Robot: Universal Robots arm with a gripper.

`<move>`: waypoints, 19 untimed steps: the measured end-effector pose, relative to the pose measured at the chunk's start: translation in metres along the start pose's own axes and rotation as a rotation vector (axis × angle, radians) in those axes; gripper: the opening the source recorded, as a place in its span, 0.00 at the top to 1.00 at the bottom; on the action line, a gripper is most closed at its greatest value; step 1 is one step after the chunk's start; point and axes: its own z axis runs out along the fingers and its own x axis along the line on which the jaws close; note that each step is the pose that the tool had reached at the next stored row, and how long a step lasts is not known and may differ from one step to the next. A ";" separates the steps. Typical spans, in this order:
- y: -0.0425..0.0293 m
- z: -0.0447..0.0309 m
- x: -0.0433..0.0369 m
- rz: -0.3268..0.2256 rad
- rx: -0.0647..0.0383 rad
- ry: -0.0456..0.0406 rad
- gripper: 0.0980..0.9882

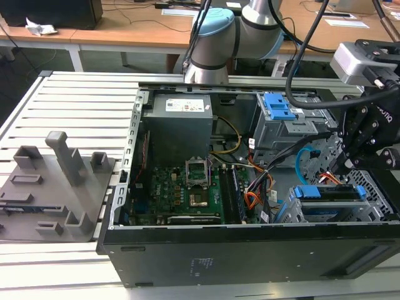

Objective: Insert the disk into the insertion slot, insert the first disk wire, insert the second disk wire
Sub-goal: 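Insert the first disk wire, then insert the second disk wire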

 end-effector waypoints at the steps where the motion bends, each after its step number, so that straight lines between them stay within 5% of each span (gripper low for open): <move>1: 0.0000 0.0000 0.0000 0.000 0.000 0.0000 0.99; 10: 0.0000 0.0004 0.0000 0.000 0.000 -0.0001 0.98; 11: 0.0000 0.0004 0.0000 0.000 0.000 -0.0001 0.85; 14: 0.0000 0.0006 0.0000 0.000 0.000 -0.0001 0.64; 19: -0.0058 0.0004 -0.0021 0.000 0.000 -0.0001 0.64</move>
